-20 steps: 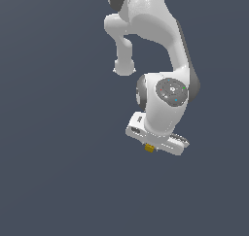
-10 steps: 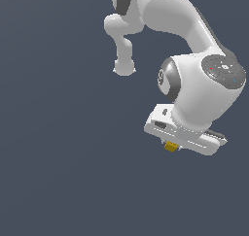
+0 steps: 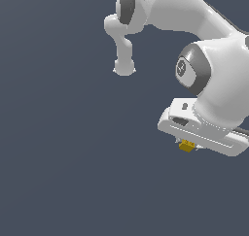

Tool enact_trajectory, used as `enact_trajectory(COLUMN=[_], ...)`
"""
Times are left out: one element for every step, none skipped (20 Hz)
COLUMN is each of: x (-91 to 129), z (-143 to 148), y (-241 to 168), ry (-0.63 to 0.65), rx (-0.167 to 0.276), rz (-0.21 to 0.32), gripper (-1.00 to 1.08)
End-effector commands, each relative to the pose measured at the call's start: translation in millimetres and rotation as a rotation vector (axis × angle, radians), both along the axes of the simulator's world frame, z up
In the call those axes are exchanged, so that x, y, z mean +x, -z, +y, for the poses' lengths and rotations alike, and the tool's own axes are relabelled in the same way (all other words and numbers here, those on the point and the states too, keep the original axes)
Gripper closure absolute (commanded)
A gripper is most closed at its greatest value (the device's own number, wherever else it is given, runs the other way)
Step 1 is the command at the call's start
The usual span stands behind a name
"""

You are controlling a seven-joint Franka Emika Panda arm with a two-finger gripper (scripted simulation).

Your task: Pick up the object and move it to a goal position.

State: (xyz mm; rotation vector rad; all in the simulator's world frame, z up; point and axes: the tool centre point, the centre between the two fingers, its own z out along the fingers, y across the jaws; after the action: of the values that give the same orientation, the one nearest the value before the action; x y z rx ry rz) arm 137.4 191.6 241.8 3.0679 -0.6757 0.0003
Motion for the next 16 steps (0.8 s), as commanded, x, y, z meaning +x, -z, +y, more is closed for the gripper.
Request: enact_trajectory(x=[2.6,3.5,4.3,5.0,5.6,6.1,6.6,7.0,7.4,7.7,7.9,8.2,8.4,8.5,8.6,8.7], z=[5.5,7.2,8.8,10.1,11.3,12.3,13.2,13.9,14.6,15.1,15.6,16.0,16.3,16.5,16.7,16.8], y=[-6.6,-8.5,-10.2,-11.7,-13.0,-14.1,-15.1,-15.9,-16.6,-17.3,-17.8,-18.2,-18.5,-18.8,-19.0,-19.2], ry=[0.0,0.0,0.0,0.0,0.0,0.0,0.0,0.0,0.0,0.0,0.0,0.0,0.0,0.0,0.0,0.0], rx=[0.0,0.0,0.0,0.0,0.0,0.0,0.0,0.0,0.0,0.0,0.0,0.0,0.0,0.0,0.0,0.0], rz=[0.0,0.0,0.0,0.0,0.0,0.0,0.0,0.0,0.0,0.0,0.0,0.0,0.0,0.0,0.0,0.0], gripper=[1.08,1.08,1.08,1.08,1.08,1.08,1.08,1.08,1.08,1.08,1.08,1.08,1.08,1.08,1.08,1.08])
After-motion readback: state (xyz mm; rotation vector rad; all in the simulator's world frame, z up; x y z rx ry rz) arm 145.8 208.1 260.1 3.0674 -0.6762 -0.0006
